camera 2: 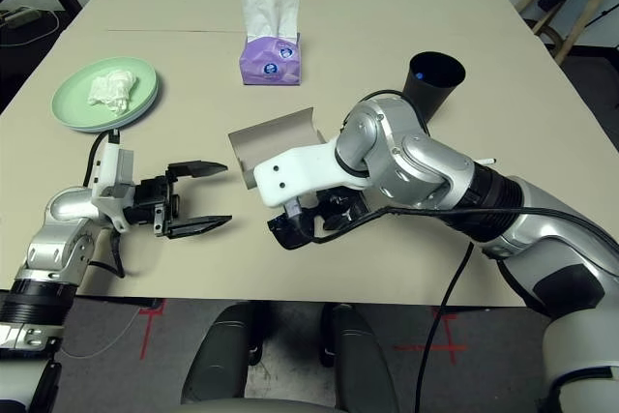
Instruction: Organize and tidy the items on the table.
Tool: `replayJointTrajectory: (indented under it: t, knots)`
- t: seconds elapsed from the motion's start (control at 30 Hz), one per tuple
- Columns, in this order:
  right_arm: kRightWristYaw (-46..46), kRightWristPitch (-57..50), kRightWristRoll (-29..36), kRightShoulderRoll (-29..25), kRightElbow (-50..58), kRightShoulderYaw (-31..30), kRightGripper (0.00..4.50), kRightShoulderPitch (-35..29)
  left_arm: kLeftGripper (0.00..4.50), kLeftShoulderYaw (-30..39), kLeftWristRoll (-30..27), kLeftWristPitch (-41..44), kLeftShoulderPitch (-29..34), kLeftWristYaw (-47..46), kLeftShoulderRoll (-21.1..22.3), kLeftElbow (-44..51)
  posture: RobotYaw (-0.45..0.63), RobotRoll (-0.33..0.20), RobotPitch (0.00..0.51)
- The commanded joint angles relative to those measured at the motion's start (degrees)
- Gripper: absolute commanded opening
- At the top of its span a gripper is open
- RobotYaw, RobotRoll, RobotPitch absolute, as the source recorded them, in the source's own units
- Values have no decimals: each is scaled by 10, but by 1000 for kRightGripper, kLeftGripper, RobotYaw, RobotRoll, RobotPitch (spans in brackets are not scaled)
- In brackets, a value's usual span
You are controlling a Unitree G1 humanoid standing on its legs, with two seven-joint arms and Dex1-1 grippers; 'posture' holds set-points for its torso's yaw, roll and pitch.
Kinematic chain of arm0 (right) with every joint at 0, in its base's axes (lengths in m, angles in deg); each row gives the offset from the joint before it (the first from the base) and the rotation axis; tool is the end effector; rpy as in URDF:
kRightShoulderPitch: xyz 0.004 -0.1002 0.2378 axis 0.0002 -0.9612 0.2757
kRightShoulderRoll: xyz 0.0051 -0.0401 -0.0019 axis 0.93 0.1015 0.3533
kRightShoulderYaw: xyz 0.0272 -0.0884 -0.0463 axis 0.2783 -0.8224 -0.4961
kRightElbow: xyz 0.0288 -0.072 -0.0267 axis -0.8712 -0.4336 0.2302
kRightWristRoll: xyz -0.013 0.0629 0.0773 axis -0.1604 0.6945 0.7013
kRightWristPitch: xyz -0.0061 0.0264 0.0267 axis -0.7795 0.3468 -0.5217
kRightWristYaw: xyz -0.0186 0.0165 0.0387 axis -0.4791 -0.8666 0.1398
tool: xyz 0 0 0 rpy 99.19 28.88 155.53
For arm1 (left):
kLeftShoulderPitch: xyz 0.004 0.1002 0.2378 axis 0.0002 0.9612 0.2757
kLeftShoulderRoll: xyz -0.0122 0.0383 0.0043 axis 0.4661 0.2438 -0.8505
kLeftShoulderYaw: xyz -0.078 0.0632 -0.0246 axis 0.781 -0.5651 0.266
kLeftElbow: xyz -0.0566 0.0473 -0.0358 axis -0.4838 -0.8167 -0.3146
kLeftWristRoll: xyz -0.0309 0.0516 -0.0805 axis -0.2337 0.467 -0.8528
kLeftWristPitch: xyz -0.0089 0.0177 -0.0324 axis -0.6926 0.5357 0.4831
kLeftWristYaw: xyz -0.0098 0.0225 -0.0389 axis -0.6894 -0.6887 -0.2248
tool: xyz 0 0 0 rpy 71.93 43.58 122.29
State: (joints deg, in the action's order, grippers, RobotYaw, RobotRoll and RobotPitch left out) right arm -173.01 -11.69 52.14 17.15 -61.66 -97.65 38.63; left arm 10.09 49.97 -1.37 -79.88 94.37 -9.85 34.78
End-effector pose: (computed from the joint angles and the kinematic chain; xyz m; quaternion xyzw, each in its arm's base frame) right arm 0.2740 -0.0904 0.2403 -0.5828 0.2264 0.6076 0.4898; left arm 0.2568 0.2528 0.1311 0.1355 -0.0508 -0.6246 0.7674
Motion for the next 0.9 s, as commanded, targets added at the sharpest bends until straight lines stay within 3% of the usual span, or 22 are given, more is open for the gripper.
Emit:
replayJointTrajectory:
  t: [0.03,0.47,0.57,0.63,0.9]
  knots:
    - [-2,8,-9,3,0,2,4500,-9,4482,-7,-2,-13,7,10,2,19,225,0,196]
    - [-5,10,-28,12,-1,1,4500,-21,4482,-6,1,-9,14,4,5,28,230,0,202]
    - [-8,8,-28,13,3,3,3898,-21,4500,-5,2,-9,15,4,6,28,229,0,202]
    - [-10,6,-27,13,5,4,3208,-21,4500,-5,2,-10,16,4,7,27,229,0,202]
    - [-20,5,-27,7,14,8,12,-23,4500,-5,4,-12,12,4,6,18,222,0,199]
